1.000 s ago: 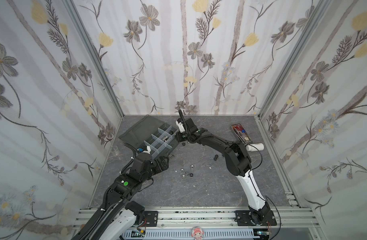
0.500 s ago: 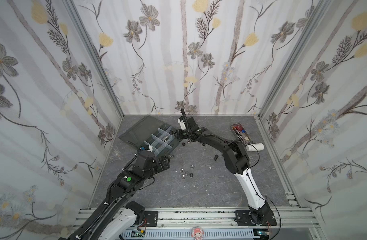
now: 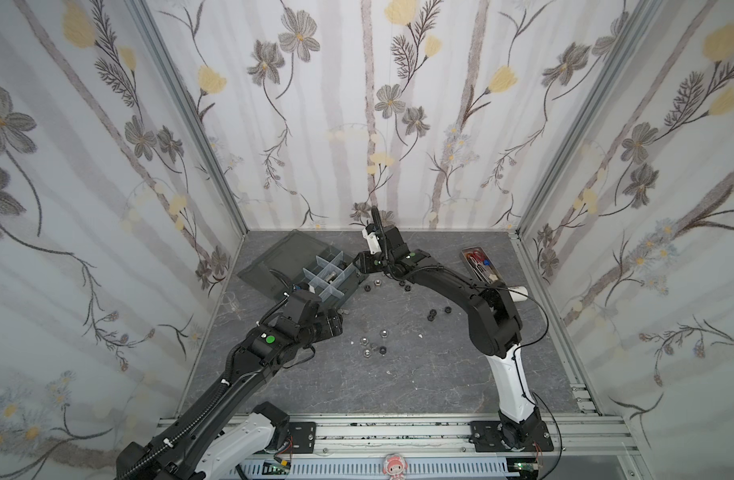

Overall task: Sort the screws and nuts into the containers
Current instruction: 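Lower the wing nut into a box compartment and open the right gripper, then withdraw the right gripper while the left gripper moves to a wing nut beside the box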

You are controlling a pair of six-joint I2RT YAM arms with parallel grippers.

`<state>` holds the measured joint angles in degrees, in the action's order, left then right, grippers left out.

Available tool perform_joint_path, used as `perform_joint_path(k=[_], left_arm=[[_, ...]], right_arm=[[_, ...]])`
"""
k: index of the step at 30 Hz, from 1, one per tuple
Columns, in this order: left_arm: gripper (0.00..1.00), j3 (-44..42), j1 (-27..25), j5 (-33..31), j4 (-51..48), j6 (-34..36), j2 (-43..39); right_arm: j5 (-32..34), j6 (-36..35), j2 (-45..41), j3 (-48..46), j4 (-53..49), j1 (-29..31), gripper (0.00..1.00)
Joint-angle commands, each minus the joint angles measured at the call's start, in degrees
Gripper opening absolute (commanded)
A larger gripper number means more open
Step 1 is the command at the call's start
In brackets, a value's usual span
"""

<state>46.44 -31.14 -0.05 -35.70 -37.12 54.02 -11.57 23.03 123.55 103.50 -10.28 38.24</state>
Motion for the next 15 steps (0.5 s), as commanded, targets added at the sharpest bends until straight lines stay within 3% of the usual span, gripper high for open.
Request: perform_joint_path(k=[1, 8, 15], left_arm=[[0.83, 0.97, -1.16, -2.72, -0.57, 1.26, 2.18], [0.83, 1.46, -5.02, -6.31, 1.98, 1.26, 8.67], [0.85, 1.31, -5.51, -9.66, 4.08, 2.05, 14.36]], right_arm=[[1.92, -0.44, -6.27, -6.76, 4.71, -0.4, 0.46], [4.19, 0.29, -20.17, -23.1, 9.78, -2.31, 0.49], [5.02, 2.02, -34.31, -39.63, 15.8, -5.28, 0.51]])
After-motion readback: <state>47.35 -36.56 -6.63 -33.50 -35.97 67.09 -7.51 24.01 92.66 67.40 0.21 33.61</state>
